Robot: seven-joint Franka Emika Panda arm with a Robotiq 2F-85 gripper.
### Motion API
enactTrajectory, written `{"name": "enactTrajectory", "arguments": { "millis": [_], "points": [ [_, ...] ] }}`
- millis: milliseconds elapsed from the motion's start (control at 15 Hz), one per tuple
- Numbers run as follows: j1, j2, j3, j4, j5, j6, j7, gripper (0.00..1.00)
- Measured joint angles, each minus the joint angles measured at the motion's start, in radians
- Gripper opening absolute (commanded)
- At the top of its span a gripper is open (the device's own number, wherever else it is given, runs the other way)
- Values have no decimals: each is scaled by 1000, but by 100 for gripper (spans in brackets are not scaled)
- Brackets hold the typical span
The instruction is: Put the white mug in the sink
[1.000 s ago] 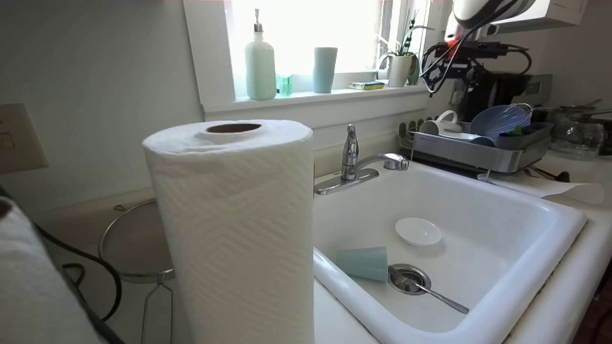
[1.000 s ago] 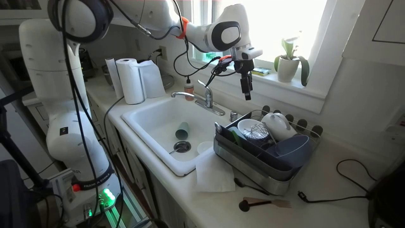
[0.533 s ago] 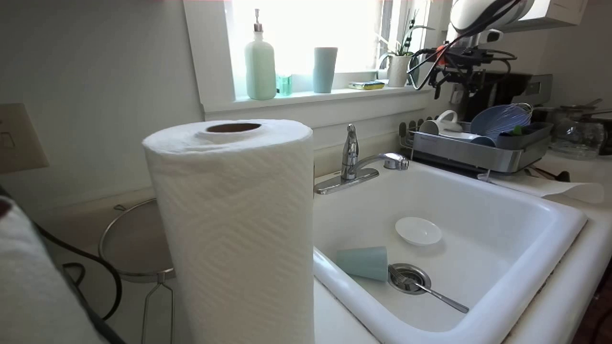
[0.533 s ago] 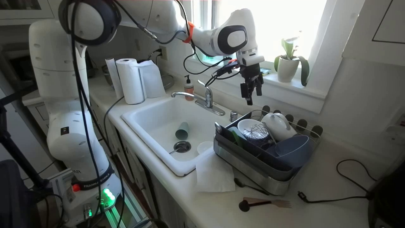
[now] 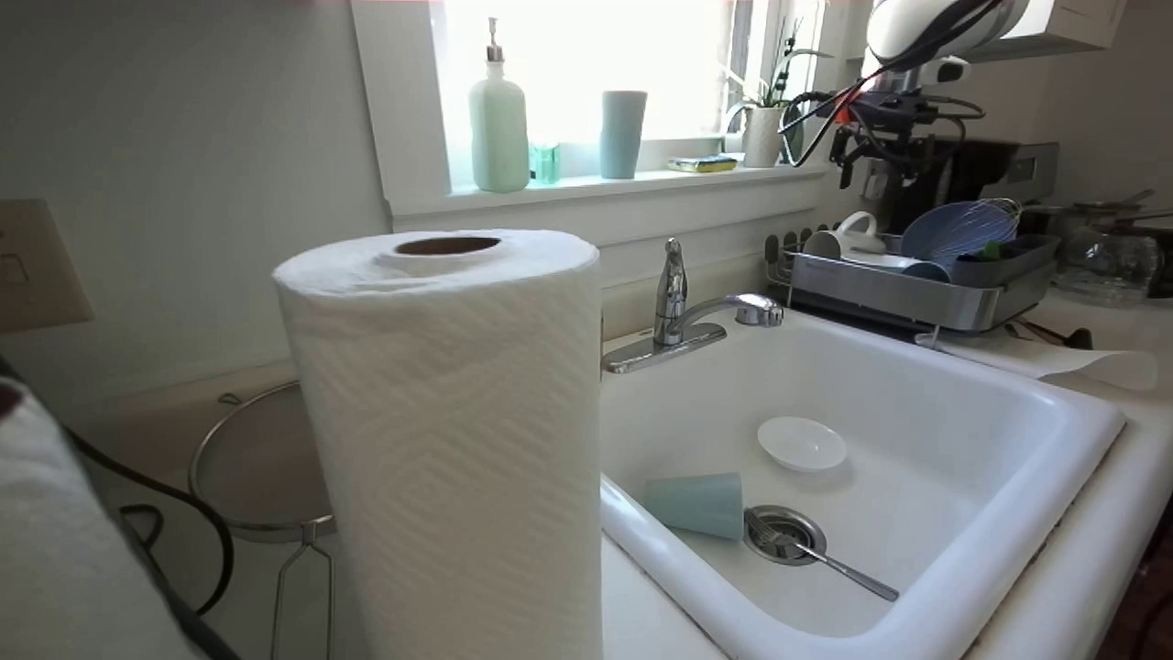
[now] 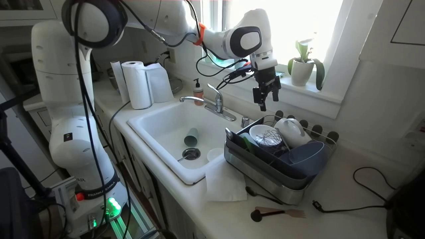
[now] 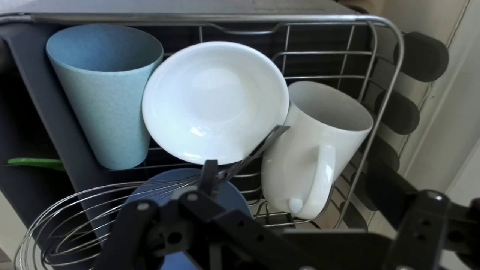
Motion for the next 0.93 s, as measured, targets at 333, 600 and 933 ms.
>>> {"name": "enactTrajectory", "arguments": {
  "millis": [333, 600, 933],
  "points": [
    [0, 20, -1, 1, -32, 26, 10, 100],
    [14, 75, -17, 26, -95, 71, 91, 100],
    [39, 162, -48, 92, -137, 75, 207, 100]
  ]
}}
